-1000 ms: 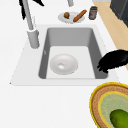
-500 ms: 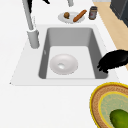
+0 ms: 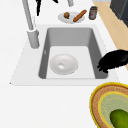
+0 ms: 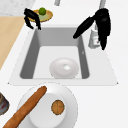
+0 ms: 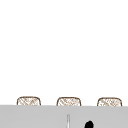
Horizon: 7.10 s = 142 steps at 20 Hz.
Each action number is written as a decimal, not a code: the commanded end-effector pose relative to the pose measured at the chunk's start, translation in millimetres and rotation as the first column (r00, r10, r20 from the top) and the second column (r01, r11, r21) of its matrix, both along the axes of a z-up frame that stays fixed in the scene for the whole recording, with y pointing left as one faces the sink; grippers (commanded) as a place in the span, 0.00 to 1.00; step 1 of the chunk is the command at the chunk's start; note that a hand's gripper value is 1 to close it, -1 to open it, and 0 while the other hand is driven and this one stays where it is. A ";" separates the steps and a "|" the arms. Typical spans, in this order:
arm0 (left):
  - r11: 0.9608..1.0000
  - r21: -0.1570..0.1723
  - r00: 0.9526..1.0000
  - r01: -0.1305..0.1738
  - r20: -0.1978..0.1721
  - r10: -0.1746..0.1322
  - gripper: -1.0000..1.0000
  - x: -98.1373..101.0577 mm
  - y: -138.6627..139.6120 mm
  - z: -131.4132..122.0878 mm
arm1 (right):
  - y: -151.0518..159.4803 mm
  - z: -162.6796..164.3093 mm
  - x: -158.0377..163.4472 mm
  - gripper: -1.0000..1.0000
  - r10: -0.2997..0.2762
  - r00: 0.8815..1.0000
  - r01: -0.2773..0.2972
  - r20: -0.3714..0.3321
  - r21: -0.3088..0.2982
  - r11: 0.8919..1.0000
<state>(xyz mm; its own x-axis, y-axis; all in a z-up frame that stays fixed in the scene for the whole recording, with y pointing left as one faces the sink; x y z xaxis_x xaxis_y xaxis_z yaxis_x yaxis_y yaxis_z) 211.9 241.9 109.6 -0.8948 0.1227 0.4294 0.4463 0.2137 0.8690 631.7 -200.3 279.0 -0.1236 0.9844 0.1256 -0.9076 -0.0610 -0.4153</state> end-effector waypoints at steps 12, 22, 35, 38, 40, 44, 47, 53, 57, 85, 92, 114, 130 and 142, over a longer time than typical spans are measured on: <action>1.000 0.000 1.000 0.000 0.000 0.000 0.50 0.0 0.0 0.0 | -65.0 5.3 -68.3 0.00 0.000 0.999 0.000 0.036 0.007 1.000; 1.000 0.000 1.000 0.000 0.000 0.000 0.50 0.0 0.0 0.0 | -99.9 5.2 -124.3 0.00 0.027 0.966 -0.019 0.256 -0.033 0.999; 1.000 0.000 1.000 0.000 0.000 0.000 0.50 0.0 0.0 0.0 | -147.9 6.3 -189.8 0.00 0.036 0.966 -0.019 0.255 -0.070 0.997; 1.000 0.000 1.000 0.000 0.000 0.000 0.50 0.0 0.0 0.0 | -153.5 7.1 -207.0 0.00 0.030 0.972 -0.015 0.233 -0.066 0.998; 1.000 0.000 1.000 0.000 0.000 0.000 0.50 0.0 0.0 0.0 | -160.3 6.7 -221.1 0.00 0.049 0.976 -0.031 0.213 -0.088 0.996; 1.000 0.000 1.000 0.000 0.000 0.000 0.50 0.0 0.0 0.0 | -176.4 7.1 -254.2 0.00 0.036 0.968 -0.025 0.247 -0.049 0.999; 1.000 0.000 1.000 0.000 0.000 0.000 0.50 0.0 0.0 0.0 | -185.4 9.5 -278.2 0.00 0.031 0.967 -0.025 0.253 -0.028 0.999; 1.000 0.000 1.000 0.000 0.000 0.000 0.50 0.0 0.0 0.0 | -206.8 16.2 -327.7 0.00 0.027 0.968 -0.025 0.249 -0.010 1.000; 1.000 0.000 1.000 0.000 0.000 0.000 0.50 0.0 0.0 0.0 | -219.7 15.9 -360.3 0.00 0.024 0.966 -0.025 0.256 0.002 1.000; 1.000 0.000 1.000 0.000 0.000 0.000 0.50 0.0 0.0 0.0 | -216.2 -61.7 -438.5 0.00 0.090 0.941 -0.072 0.327 -0.068 0.995; 1.000 0.000 1.000 0.000 0.000 0.000 0.50 0.0 0.0 0.0 | -224.7 -72.1 -422.4 0.00 0.072 0.949 -0.062 0.306 -0.041 0.997; 1.000 0.000 1.000 0.000 0.000 0.000 0.50 0.0 0.0 0.0 | -249.7 -117.0 -398.4 0.00 0.076 0.967 -0.082 0.244 0.013 0.997; 1.000 0.000 1.000 0.000 0.000 0.000 0.50 0.0 0.0 0.0 | -245.7 -130.5 -395.3 0.00 0.058 0.964 -0.052 0.260 -0.029 0.998; 1.000 0.000 1.000 0.000 0.000 0.000 0.50 0.0 0.0 0.0 | -218.5 -135.2 -389.0 1.00 0.064 0.972 -0.027 0.227 -0.163 0.986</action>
<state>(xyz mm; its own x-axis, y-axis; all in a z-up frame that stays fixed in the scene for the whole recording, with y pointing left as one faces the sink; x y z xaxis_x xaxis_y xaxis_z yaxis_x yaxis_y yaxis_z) 211.9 241.9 109.6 -0.8948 0.1227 0.4294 0.4463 0.2137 0.8690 240.8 -429.2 152.6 -0.1735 0.9847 -0.0127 -0.7824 -0.1457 -0.6055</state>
